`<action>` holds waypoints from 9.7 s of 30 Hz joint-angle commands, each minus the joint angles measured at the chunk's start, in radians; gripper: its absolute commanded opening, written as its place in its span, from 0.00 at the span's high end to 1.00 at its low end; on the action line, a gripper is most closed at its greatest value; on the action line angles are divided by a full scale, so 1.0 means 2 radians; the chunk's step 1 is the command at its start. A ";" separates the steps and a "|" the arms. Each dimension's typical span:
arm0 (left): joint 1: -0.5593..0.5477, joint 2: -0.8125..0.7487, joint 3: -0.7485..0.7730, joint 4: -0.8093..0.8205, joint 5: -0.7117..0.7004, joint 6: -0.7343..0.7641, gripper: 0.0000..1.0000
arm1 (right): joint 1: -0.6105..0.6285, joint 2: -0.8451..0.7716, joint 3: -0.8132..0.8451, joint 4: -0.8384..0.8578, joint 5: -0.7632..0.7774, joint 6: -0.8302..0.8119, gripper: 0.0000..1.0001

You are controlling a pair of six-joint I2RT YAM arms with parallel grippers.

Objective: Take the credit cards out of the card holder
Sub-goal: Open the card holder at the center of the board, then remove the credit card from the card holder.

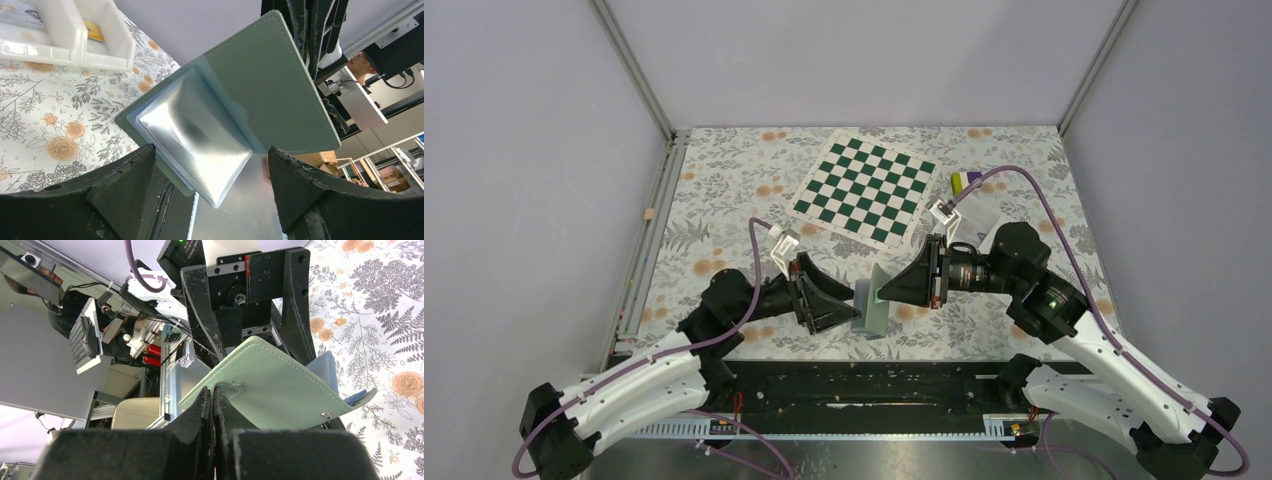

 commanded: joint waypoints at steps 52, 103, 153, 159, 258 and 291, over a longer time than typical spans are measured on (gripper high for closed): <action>-0.005 0.061 0.206 -0.169 0.084 0.302 1.00 | -0.003 -0.008 0.062 -0.118 0.011 -0.152 0.77; 0.011 0.090 0.314 -0.342 -0.084 -0.015 1.00 | 0.083 -0.123 -0.301 0.368 0.240 -0.614 0.06; 0.010 0.125 0.316 -0.378 0.085 0.215 1.00 | 0.083 -0.088 -0.176 0.146 0.094 -0.530 0.60; 0.011 0.116 0.338 -0.386 0.058 0.239 1.00 | 0.083 -0.099 -0.169 0.144 0.086 -0.498 1.00; 0.158 0.032 0.021 0.205 0.140 -0.141 1.00 | 0.083 0.031 0.126 -0.041 0.171 0.013 0.54; 0.157 0.030 0.020 0.266 0.199 -0.162 1.00 | 0.048 0.053 0.093 -0.040 0.089 -0.051 0.48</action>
